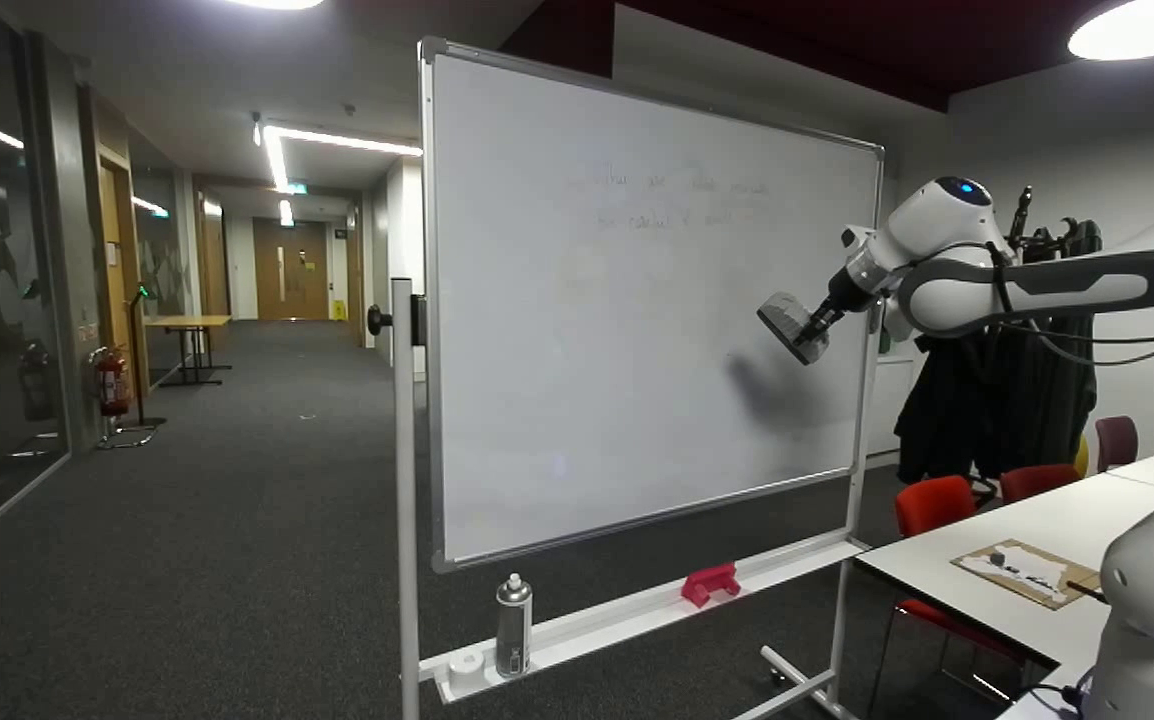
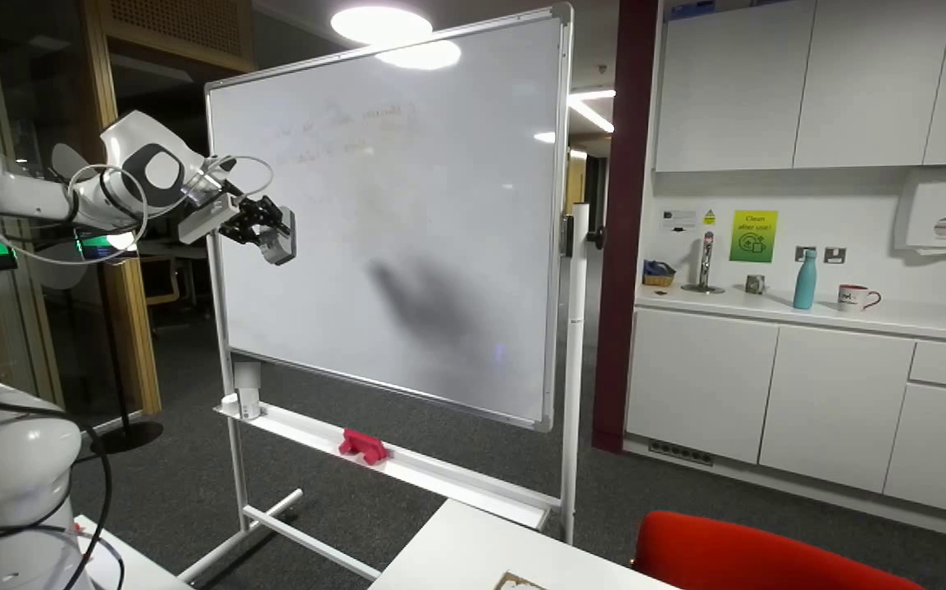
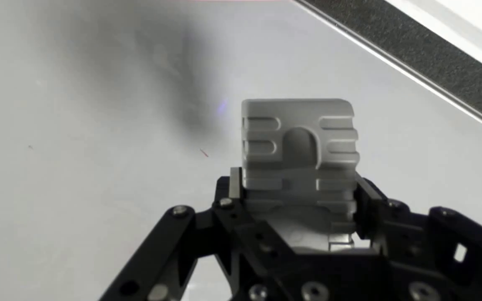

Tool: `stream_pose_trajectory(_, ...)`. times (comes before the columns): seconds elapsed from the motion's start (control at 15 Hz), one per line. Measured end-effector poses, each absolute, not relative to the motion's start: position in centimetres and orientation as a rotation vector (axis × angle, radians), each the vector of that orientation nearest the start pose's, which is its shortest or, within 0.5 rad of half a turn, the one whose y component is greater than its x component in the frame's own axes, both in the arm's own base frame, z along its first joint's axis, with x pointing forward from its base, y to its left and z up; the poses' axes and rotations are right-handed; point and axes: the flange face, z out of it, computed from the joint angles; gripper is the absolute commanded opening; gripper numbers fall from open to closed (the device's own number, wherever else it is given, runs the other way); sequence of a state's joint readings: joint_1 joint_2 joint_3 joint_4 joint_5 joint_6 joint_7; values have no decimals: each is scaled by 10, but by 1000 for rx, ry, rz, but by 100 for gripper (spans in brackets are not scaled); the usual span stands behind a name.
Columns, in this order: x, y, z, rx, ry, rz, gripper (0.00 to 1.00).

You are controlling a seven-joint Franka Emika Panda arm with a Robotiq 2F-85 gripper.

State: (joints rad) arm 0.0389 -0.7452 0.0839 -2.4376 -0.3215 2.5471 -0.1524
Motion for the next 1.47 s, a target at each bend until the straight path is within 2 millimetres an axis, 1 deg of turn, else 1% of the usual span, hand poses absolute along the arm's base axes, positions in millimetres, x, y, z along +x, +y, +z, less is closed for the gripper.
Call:
stream_pose_trajectory(0.27,371,67,666,-2993,-791,-1618,35)
stream_pose_trajectory(0.4,372,69,671,-2953,-806,-1689,35)
stream_pose_trajectory(0.47,373,69,671,-2942,-807,-1704,60)
stream_pose_trajectory(0.73,380,67,664,-2949,-809,-1680,60)
stream_pose_trajectory(0.8,381,67,664,-2950,-810,-1679,35)
stream_pose_trajectory(1.0,381,67,661,-2955,-805,-1667,35)
stream_pose_trajectory(1.13,383,63,659,-2932,-770,-1710,35)
stream_pose_trajectory(1.27,386,55,668,-2858,-683,-1839,35)
stream_pose_trajectory(1.47,394,43,694,-2737,-533,-2037,35)
